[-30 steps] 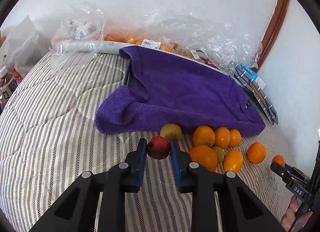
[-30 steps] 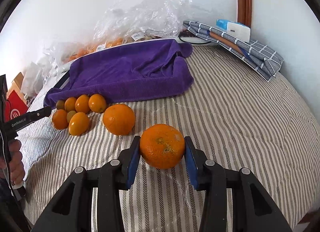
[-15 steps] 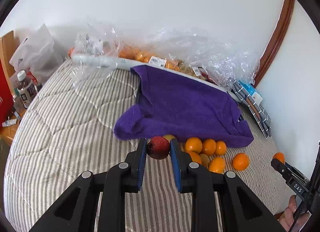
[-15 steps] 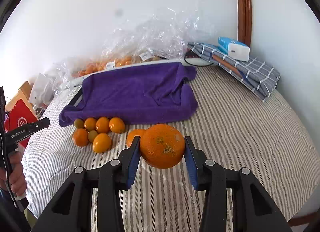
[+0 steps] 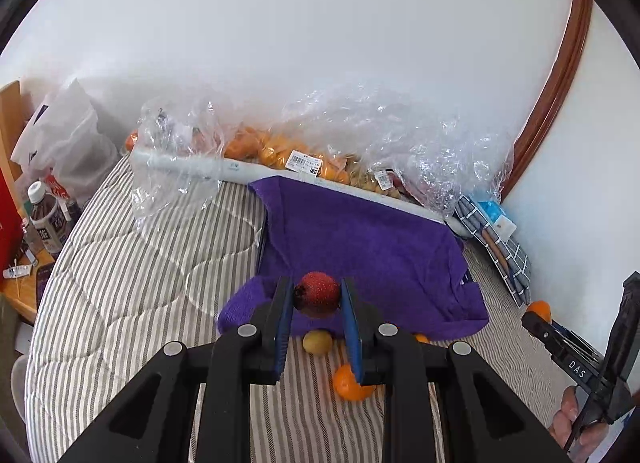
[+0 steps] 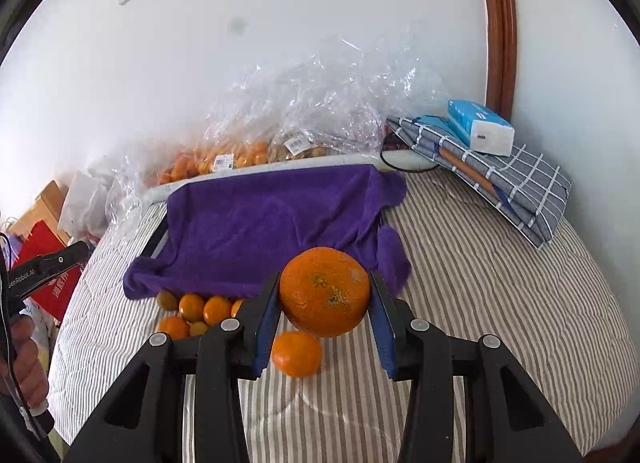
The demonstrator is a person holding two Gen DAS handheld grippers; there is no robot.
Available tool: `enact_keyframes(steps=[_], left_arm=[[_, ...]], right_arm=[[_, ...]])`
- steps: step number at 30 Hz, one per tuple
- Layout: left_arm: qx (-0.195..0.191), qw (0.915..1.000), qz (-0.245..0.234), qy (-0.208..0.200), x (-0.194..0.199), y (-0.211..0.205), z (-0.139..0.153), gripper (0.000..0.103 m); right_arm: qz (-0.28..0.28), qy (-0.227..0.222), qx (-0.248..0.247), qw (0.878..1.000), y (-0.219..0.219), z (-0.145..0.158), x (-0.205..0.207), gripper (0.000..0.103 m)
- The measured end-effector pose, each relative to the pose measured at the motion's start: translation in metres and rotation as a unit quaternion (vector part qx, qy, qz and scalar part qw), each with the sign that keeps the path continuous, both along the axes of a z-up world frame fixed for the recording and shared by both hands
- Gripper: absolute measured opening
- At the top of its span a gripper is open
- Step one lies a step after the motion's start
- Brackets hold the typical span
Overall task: Organize fruits
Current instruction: 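Carry the red fruit and the large orange up onto the purple towel with both grippers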
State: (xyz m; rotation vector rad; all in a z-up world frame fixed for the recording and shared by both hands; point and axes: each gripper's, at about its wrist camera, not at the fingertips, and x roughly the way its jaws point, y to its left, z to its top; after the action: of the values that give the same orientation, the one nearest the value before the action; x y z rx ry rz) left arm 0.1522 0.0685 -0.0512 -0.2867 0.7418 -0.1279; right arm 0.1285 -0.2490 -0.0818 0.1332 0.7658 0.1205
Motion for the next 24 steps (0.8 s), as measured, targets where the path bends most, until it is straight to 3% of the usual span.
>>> enact_keyframes(steps=[12,17,24], left_arm=[[0.009,0.9998,-0.011,-0.016,0.063,-0.018,0.006,0.023],[-0.002,0.9999,-0.009,-0.012,0.087,-0.019,-0.005,0.023],[0.012,0.9999,0.001,-0.005,0.109,-0.019,-0.029,0.023]], right_arm=[[0.019,-0.018,-0.008,1.0,0.022,0.008,0.062,0.042],[0.02,-0.017,-0.014,1.0,0.027,-0.002,0.086,0.042],[0.019,-0.007,-0.02,1.0,0.026,-0.02,0.118,0.042]])
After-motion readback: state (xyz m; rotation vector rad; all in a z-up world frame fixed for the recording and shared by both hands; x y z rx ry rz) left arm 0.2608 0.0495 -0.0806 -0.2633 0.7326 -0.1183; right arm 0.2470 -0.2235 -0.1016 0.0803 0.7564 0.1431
